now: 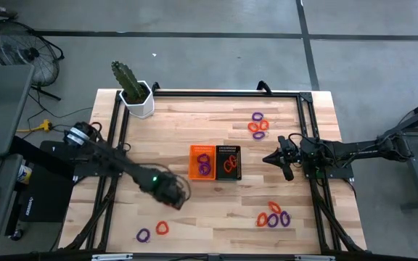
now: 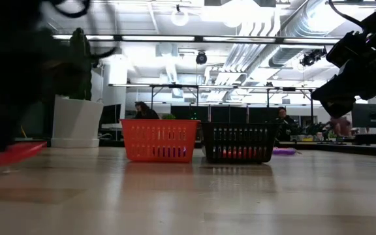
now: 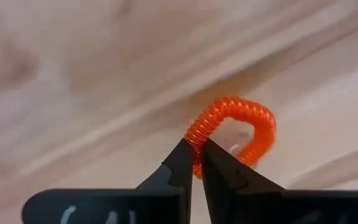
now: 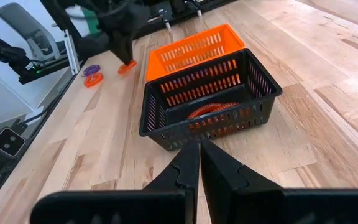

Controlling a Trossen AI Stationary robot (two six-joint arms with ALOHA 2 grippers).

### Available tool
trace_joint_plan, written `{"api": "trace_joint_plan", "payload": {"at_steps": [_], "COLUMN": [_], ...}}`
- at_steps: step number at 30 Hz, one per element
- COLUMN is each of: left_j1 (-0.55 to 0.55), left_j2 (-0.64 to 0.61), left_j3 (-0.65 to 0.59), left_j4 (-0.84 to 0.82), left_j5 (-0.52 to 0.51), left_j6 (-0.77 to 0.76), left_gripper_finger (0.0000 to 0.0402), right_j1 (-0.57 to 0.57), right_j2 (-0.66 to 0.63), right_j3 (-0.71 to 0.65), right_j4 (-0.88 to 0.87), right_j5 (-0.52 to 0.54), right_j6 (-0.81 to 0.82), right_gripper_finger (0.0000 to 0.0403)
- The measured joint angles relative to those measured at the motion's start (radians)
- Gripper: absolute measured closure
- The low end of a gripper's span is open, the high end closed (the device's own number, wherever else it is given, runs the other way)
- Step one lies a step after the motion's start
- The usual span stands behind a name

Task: Sort spring keychains
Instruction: Put the orange spring keychain into the black bin

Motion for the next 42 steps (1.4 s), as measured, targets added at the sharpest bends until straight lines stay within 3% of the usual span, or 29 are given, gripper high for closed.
{"api": "trace_joint_plan", "payload": {"at_steps": [13,30,38,42], "left_j1": [0.256,0.423,0.436,0.437], "left_j2": [0.026,0.384,0.448,0.448], "left_j3": [0.326,0.831,0.886,0.887], "left_j4": [-0.037,-0.193,-0.223,-0.249], "left_j5": [-0.102,-0.008,-0.007,-0.037], "left_j6": [0.454,0.808,0.854,0.861], "left_gripper_finger": [0.0383,0.0383,0.0381,0.0355], "right_j1": [0.000,0.000,0.000,0.000], "right_j2": [0.000,0.001,0.000,0.000], "right_j3": [0.000,0.000,0.000,0.000], "right_j4": [0.000,0.000,0.000,0.000], "right_j5": [0.000,0.000,0.000,0.000], "right_j6": [0.000,0.000,0.000,0.000], "right_gripper_finger": [0.0391,0.0391,0.0391,0.0391]}}
